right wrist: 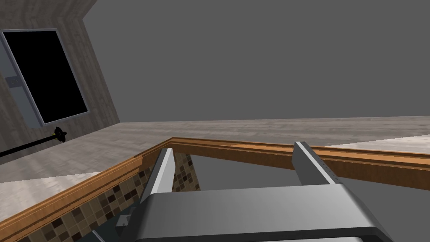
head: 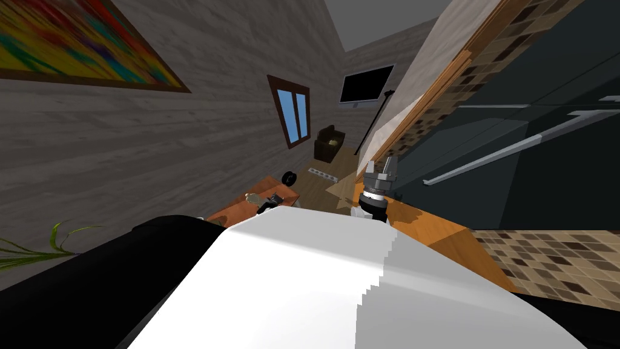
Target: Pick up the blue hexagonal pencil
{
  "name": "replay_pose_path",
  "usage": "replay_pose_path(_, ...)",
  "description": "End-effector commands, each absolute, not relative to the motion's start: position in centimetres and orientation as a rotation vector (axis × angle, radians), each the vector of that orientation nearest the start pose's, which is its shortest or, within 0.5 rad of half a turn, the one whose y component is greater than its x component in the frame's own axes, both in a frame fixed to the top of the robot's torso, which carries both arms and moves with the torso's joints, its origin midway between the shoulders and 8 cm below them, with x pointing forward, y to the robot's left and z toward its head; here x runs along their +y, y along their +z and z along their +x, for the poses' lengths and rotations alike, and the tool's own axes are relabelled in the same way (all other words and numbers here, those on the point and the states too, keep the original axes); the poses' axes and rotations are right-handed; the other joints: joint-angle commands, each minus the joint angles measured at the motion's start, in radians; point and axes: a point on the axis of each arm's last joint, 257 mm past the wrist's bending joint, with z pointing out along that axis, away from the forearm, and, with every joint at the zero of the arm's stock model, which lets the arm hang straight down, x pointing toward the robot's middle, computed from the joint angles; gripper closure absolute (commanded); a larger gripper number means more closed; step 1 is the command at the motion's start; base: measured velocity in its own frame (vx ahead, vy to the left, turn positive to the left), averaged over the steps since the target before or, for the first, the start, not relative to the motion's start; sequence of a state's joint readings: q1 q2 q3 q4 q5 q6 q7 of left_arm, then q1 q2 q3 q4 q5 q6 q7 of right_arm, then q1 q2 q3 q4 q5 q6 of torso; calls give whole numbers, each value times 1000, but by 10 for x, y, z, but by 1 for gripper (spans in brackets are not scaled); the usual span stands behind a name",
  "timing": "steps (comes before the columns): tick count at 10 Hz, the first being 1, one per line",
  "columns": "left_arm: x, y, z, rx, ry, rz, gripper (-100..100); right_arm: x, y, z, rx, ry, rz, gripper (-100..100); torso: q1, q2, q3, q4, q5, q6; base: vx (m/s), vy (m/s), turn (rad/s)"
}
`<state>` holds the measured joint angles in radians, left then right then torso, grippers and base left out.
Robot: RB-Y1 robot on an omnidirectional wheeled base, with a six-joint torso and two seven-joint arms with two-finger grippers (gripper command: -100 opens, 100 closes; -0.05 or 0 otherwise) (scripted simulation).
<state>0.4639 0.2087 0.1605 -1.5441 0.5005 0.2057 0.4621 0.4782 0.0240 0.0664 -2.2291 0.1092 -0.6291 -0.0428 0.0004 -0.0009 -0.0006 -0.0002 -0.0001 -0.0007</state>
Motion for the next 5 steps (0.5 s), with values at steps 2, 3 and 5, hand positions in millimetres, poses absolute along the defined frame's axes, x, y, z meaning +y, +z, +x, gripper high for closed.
replay_pose_path(2,426,-487,286,676,-957,-2412,-100,-239,32,337,584,1376,546,0,0,0,0,0,0,0,17,12,-92)
replay_pose_path(3,425,-504,274,645,-921,-2486,-100,-240,32,337,584,1376,546,0,0,0,0,0,0,0,15,16,-115)
replay_pose_path(5,424,-524,256,613,-867,-2568,-100,-240,32,337,584,1376,546,0,0,0,0,0,0,0,13,15,-136)
